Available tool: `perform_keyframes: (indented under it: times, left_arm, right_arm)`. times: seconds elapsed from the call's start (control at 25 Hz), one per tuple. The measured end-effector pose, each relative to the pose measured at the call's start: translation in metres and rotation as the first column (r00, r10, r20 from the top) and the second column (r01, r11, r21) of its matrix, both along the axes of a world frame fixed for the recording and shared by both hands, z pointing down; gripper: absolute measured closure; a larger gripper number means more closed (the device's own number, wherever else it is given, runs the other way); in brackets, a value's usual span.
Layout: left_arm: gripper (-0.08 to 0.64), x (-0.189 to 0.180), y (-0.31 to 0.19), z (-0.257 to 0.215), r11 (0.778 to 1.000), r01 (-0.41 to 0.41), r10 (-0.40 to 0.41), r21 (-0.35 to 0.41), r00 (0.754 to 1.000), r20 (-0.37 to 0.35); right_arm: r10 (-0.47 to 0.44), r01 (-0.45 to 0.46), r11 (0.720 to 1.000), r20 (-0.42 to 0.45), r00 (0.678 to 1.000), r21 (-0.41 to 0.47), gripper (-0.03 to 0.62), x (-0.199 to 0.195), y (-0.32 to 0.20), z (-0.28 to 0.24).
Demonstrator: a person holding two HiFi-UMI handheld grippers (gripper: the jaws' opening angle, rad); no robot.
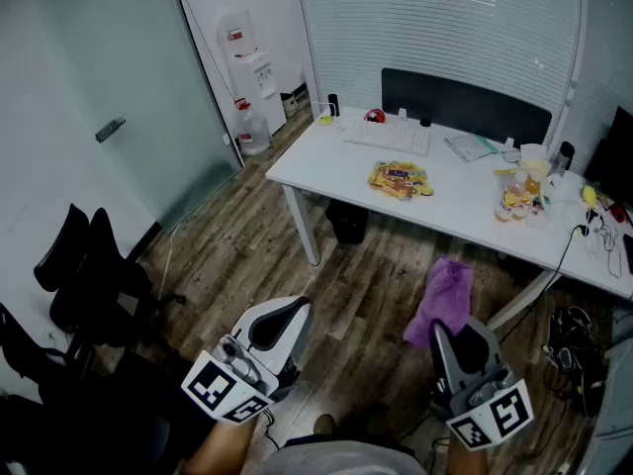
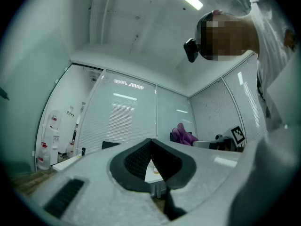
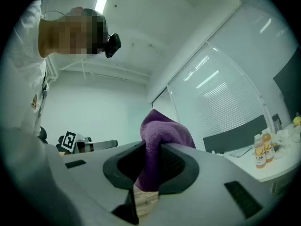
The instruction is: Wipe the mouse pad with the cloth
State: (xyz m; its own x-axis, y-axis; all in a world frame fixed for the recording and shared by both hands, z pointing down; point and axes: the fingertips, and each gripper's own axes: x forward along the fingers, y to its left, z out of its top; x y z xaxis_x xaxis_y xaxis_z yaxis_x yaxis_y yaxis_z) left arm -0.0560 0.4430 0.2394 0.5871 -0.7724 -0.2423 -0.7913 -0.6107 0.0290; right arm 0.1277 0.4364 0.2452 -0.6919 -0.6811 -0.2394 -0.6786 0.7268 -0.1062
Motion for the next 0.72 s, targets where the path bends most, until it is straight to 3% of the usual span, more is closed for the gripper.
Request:
perform_keyframes:
  times: [0.72]
  left_arm:
    - [0.549, 0.047, -0.019, -0.002, 0.995, 0.096, -0.096, 0.009, 0.994, 0.056]
  right_arm:
    - [-0.086, 0.086, 0.996, 0.037, 0.996, 0.014, 0.523, 0.051, -0.031, 0.001]
